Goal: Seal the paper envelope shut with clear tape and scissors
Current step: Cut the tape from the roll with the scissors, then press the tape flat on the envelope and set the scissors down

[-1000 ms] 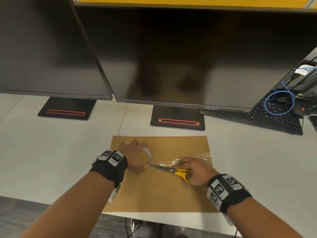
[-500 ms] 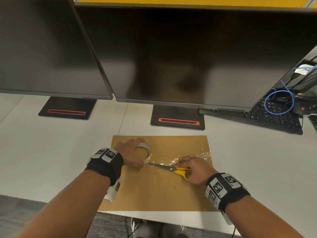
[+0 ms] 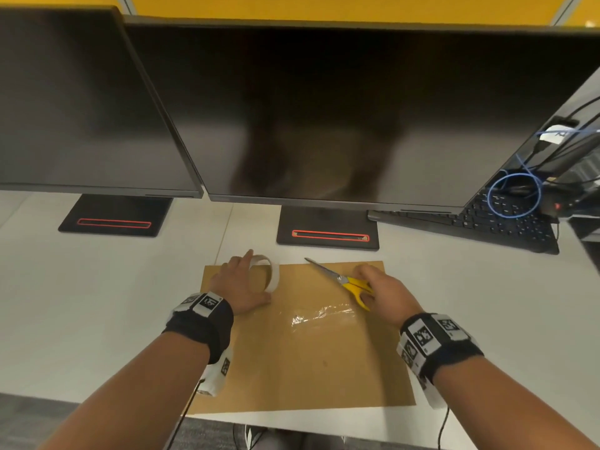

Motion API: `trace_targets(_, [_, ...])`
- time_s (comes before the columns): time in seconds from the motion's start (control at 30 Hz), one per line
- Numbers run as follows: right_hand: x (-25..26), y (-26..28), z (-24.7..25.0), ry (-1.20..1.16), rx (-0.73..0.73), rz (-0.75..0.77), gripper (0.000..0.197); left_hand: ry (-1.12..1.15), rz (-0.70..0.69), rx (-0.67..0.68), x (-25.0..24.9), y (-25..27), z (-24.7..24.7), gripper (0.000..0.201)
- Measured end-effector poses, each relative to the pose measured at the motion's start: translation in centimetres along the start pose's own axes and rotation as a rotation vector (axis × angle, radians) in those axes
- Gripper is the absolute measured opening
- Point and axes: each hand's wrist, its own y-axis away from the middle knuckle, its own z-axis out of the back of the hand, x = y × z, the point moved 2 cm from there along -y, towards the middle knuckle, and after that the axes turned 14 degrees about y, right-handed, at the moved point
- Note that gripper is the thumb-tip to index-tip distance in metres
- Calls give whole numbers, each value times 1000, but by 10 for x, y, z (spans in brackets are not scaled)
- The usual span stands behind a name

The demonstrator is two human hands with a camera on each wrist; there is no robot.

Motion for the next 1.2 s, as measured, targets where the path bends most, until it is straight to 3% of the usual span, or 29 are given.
trace_targets(0.13, [11, -26, 12, 172, 7, 83, 23, -81, -10, -55, -10, -10, 0, 99])
trace_targets(0.43, [19, -68, 12, 341, 86, 157, 33, -88, -48, -47, -9, -26, 0, 79])
trace_targets(0.63, [26, -72, 9, 321, -3, 138, 30, -190, -38, 4, -15, -30, -7, 80])
trace_targets(0.73, [35, -59, 3, 303, -143, 121, 38, -258, -113, -22, -28, -19, -13, 82])
trace_targets(0.8, [44, -42, -8, 215, -229, 154, 36, -287, -245, 28, -40, -4, -22, 74])
trace_targets(0.9, [56, -13, -33, 111, -240, 254, 20, -346, -385, 244, -46, 27, -51, 68])
trace_targets(1.0, [60, 5, -51, 92, -203, 277, 11, -396, -376, 380, -41, 48, -79, 69])
trace_targets(1.1, [57, 7, -60, 77, -221, 258, 26, -421, -367, 371, -37, 55, -92, 71])
trace_targets(1.2, [57, 4, -63, 48, -211, 221, 24, -430, -354, 380, -34, 55, -97, 74])
